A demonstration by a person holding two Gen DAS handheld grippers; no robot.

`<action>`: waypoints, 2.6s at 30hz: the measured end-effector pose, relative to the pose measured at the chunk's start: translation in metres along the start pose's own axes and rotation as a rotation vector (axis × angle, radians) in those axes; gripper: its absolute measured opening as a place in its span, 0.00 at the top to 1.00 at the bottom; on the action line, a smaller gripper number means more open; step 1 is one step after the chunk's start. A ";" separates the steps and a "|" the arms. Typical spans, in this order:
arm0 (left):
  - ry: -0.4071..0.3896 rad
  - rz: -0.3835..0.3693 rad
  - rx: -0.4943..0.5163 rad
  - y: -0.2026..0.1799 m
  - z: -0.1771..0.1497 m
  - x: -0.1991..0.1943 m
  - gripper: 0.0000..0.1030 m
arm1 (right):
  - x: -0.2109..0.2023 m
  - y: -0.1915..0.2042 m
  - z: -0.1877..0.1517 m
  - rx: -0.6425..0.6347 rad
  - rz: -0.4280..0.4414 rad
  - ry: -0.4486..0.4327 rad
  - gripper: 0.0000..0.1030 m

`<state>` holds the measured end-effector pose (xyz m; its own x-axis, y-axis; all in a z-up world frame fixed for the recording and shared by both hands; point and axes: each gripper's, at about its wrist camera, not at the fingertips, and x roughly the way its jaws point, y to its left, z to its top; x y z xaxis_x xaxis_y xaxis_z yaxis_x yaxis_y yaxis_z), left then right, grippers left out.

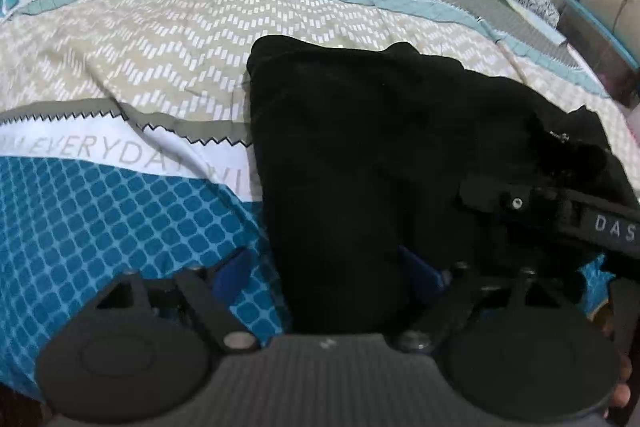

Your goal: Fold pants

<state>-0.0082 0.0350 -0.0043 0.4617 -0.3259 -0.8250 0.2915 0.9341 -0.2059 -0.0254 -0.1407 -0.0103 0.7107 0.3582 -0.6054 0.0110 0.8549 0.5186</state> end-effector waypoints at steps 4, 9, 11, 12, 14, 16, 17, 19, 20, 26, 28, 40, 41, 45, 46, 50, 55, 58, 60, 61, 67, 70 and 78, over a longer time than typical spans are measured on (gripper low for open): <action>0.021 -0.009 -0.051 0.004 0.006 -0.008 0.16 | -0.010 0.001 0.001 0.009 0.004 -0.010 0.49; 0.030 0.024 -0.057 0.005 0.012 -0.021 0.15 | -0.026 0.005 -0.004 0.010 0.007 -0.038 0.49; 0.019 0.057 -0.025 -0.002 0.015 -0.028 0.15 | -0.031 0.004 -0.006 0.022 0.004 -0.045 0.49; 0.016 0.072 -0.011 -0.004 0.016 -0.031 0.14 | -0.034 0.003 -0.007 0.034 0.003 -0.047 0.48; 0.006 0.101 0.011 -0.010 0.020 -0.037 0.14 | -0.040 0.000 -0.008 0.055 0.001 -0.055 0.48; -0.005 0.128 0.023 -0.015 0.021 -0.042 0.09 | -0.044 -0.001 -0.008 0.071 -0.006 -0.064 0.48; -0.011 0.141 0.029 -0.017 0.021 -0.043 0.09 | -0.046 -0.002 -0.007 0.077 -0.009 -0.066 0.48; -0.021 0.166 0.048 -0.023 0.021 -0.045 0.08 | -0.049 -0.002 -0.007 0.089 -0.009 -0.074 0.48; -0.025 0.179 0.057 -0.026 0.021 -0.046 0.08 | -0.051 -0.003 -0.007 0.092 -0.005 -0.077 0.48; -0.049 0.212 0.081 -0.035 0.021 -0.051 0.05 | -0.053 -0.001 -0.008 0.089 0.005 -0.082 0.46; -0.049 0.225 0.086 -0.036 0.022 -0.051 0.05 | -0.051 -0.002 -0.008 0.095 0.010 -0.075 0.46; 0.048 0.251 0.071 -0.034 0.015 -0.031 0.06 | -0.046 -0.012 -0.007 0.118 0.011 -0.039 0.45; 0.049 0.255 0.072 -0.033 0.015 -0.031 0.06 | -0.046 -0.013 -0.007 0.121 0.009 -0.035 0.45; 0.038 0.279 0.089 -0.035 0.012 -0.029 0.05 | -0.044 -0.014 -0.008 0.122 0.006 -0.025 0.45; 0.036 0.284 0.095 -0.036 0.012 -0.029 0.05 | -0.043 -0.014 -0.009 0.122 0.005 -0.022 0.45; 0.039 0.290 0.099 -0.035 0.010 -0.027 0.05 | -0.042 -0.015 -0.009 0.122 0.003 -0.011 0.45; 0.038 0.297 0.101 -0.033 0.009 -0.026 0.04 | -0.042 -0.016 -0.010 0.123 0.001 -0.007 0.45; 0.041 0.303 0.101 -0.033 0.009 -0.024 0.04 | -0.041 -0.017 -0.011 0.126 -0.001 -0.002 0.45; 0.044 0.304 0.100 -0.033 0.009 -0.024 0.04 | -0.041 -0.016 -0.010 0.125 -0.001 -0.004 0.45; 0.044 0.306 0.100 -0.033 0.009 -0.024 0.04 | -0.041 -0.016 -0.010 0.122 -0.001 -0.007 0.45; 0.055 0.271 0.087 -0.033 0.017 -0.031 0.09 | -0.060 -0.018 -0.003 0.082 -0.015 -0.096 0.45; 0.013 0.184 0.045 -0.031 0.031 -0.050 0.09 | -0.082 -0.032 0.009 0.077 -0.065 -0.205 0.43; -0.044 -0.063 0.098 -0.069 0.081 -0.070 0.09 | -0.138 -0.133 0.023 0.244 -0.316 -0.455 0.28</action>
<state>0.0076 -0.0185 0.1105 0.4752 -0.3916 -0.7879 0.4005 0.8936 -0.2026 -0.1086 -0.3128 0.0182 0.8757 -0.1420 -0.4616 0.3935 0.7639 0.5115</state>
